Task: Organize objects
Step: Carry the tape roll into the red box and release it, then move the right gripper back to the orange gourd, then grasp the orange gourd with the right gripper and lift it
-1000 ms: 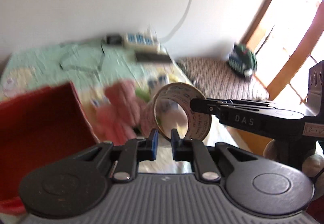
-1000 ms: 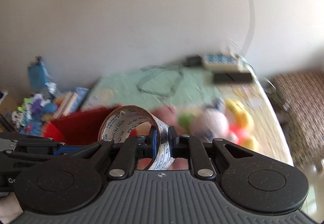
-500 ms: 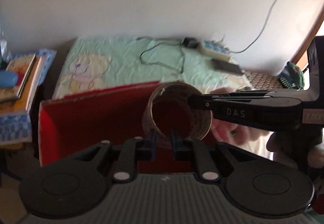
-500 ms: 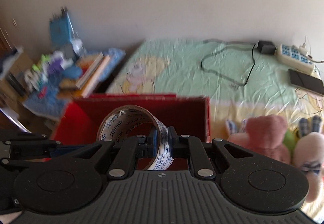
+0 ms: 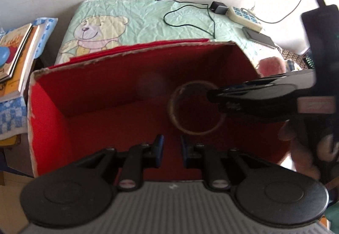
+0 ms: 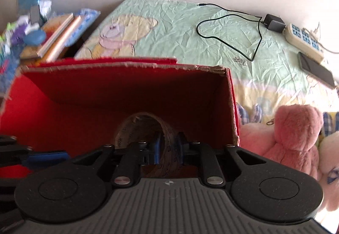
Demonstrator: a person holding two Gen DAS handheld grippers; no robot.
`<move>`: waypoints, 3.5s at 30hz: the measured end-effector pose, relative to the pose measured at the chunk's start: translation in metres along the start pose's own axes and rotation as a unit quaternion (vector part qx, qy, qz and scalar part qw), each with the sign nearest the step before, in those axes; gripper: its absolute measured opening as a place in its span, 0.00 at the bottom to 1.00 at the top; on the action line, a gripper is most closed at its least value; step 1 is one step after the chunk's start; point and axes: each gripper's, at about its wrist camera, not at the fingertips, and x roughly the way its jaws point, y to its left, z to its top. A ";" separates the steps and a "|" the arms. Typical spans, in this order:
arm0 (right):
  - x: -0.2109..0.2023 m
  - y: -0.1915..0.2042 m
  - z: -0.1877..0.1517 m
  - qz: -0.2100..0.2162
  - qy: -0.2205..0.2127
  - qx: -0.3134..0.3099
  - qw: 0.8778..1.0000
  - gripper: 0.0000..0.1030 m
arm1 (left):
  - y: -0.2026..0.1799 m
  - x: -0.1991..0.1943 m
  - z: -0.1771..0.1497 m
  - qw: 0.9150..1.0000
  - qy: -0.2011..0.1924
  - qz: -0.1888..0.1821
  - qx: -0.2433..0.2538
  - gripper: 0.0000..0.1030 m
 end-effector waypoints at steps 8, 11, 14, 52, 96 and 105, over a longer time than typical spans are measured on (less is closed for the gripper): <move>-0.015 -0.007 -0.005 0.131 0.030 0.055 0.989 0.37 | 0.010 0.011 -0.005 0.997 -0.012 0.050 0.050 0.18; 0.003 0.006 -0.009 0.152 0.071 0.050 0.984 0.37 | 0.015 0.016 -0.006 0.995 -0.020 0.072 0.069 0.19; 0.020 0.013 -0.010 0.108 0.079 0.045 0.990 0.33 | 0.020 0.011 -0.003 0.993 -0.048 0.077 0.078 0.30; -0.107 -0.040 -0.090 0.084 -0.125 0.051 0.987 0.52 | -0.073 -0.061 -0.029 0.972 -0.070 0.212 0.074 0.42; -0.026 -0.081 -0.170 0.291 0.123 0.177 0.932 0.43 | -0.129 -0.005 -0.141 0.995 0.052 -0.080 -0.001 0.60; -0.037 -0.104 -0.174 0.303 0.113 0.217 0.921 0.42 | -0.125 0.005 -0.136 0.993 0.063 -0.100 -0.002 0.45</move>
